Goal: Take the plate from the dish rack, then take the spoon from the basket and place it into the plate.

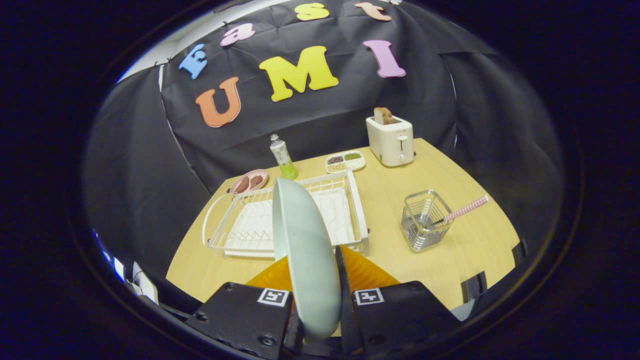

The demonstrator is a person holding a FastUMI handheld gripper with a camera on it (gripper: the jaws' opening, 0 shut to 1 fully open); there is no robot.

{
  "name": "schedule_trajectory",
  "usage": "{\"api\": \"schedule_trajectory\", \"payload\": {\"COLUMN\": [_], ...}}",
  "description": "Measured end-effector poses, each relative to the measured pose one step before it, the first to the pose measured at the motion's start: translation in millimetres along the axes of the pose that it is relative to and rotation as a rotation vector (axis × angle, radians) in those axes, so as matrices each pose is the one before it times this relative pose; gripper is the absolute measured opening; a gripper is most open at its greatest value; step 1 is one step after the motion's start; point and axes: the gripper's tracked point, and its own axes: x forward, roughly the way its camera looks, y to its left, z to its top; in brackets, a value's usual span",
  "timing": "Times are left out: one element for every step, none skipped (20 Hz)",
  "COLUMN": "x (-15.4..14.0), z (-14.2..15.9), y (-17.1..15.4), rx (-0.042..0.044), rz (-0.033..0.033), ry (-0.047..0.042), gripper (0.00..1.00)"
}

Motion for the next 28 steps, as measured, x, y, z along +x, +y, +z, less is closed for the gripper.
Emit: {"api": "schedule_trajectory", "payload": {"x": [4.65,6.76,5.72,6.22,5.79,6.56,6.07,6.49,6.67,7.97,2.09,4.29,3.44,1.72,0.24,1.33,0.52,0.04,0.20,0.06,-0.23,1.31,2.57,3.13,1.87,1.21,0.85,0.37], "z": [-12.73,-10.76,-11.08,-10.09,-10.28,-7.91,-8.54,-6.62,-5.84,-7.23,-4.64,-3.20,0.09,1.84,2.71,1.99,1.42,2.09,2.57,2.66,0.96,1.52,-0.02,-0.37,-0.13,1.00,1.15,2.04], "y": [-2.57,-2.30,0.06,0.67,2.03,1.15,-0.36,-0.35,0.11,-1.86,1.02,0.02,-3.18,-2.47,-2.42,-2.78,-1.56,-1.80,-3.20,-3.21,-2.51,-1.38,-1.82,-1.09,-1.77,-0.65,-0.18,0.33], "rx": [0.00880,0.00570,0.01313,0.01772,0.02238,0.02248,0.02396,0.03697,0.03851,0.03053,0.04632,0.03856,0.03023,0.01562,0.00923,0.00587,0.00312,-0.00015,-0.00243,-0.00155,0.00245,0.00578,0.00710,0.00470,0.00113,-0.00143,-0.00725,-0.01342], "rz": [0.00606,0.00324,0.00850,0.01156,0.01520,0.01409,0.01239,0.01514,0.01726,0.01165,0.03290,0.01695,0.01268,0.00458,0.00009,-0.00115,0.00292,0.00060,-0.00432,-0.00400,0.00039,0.00359,0.00310,0.00219,0.00076,-0.00007,0.00321,0.00118], "ry": [0.01073,0.01548,0.01731,0.02251,0.02263,0.02010,0.01830,0.02005,0.02202,0.02667,0.02376,0.02302,0.00899,-0.00085,-0.00699,-0.00341,-0.00094,-0.00277,-0.00521,-0.00516,-0.00317,0.00224,0.00660,0.00676,0.00506,0.00029,-0.00574,-0.01118], "gripper": [0.34,0.34,0.34,0.34,0.34,0.34,0.34,0.34,0.34,0.34,0.34,0.34,0.35,0.35,0.35,0.36,0.36,0.37,0.38,0.42,0.44,0.48,0.52,0.54,0.54,0.55,0.56,0.56]}}
